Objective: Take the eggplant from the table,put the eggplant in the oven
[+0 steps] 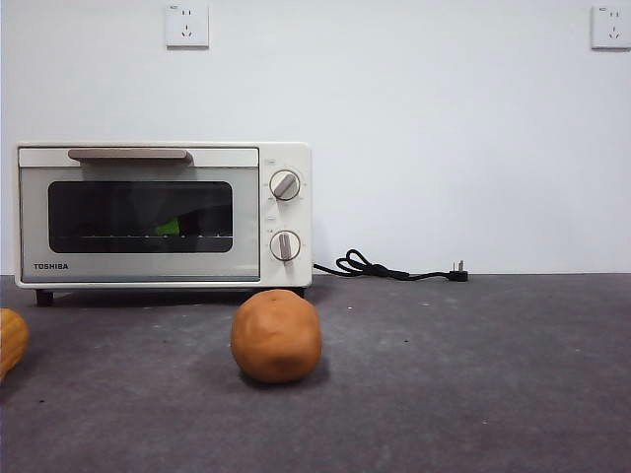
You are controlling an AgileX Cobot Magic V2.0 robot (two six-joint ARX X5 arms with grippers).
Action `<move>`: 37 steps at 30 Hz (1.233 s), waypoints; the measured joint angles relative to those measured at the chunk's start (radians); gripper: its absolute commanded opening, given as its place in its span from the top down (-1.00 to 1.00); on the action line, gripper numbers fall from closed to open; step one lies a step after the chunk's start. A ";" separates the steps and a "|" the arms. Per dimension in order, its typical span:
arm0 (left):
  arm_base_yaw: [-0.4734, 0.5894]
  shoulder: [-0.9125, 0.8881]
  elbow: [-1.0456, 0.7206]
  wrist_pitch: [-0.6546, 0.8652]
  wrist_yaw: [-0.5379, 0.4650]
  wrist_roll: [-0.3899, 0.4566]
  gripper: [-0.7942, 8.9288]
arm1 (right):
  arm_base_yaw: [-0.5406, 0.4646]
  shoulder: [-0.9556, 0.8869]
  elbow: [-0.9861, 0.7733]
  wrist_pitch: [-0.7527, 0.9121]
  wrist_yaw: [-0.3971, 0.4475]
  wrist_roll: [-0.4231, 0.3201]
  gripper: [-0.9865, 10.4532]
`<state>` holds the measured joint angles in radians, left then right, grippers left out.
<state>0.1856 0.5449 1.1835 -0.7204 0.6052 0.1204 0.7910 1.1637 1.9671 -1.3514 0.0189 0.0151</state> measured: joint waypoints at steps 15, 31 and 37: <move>-0.037 -0.331 -0.552 0.409 -0.044 0.161 0.85 | 0.000 0.002 0.000 0.000 0.000 0.000 0.83; -0.087 -0.537 -1.006 0.404 -0.364 0.110 0.85 | 0.000 0.011 0.000 0.000 0.000 0.000 0.83; -0.087 -0.537 -1.041 0.380 -0.462 0.056 0.84 | 0.000 0.011 0.000 0.000 0.000 0.000 0.82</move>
<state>0.0986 0.0078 0.1421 -0.3408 0.1429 0.1768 0.7910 1.1751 1.9671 -1.3514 0.0189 0.0151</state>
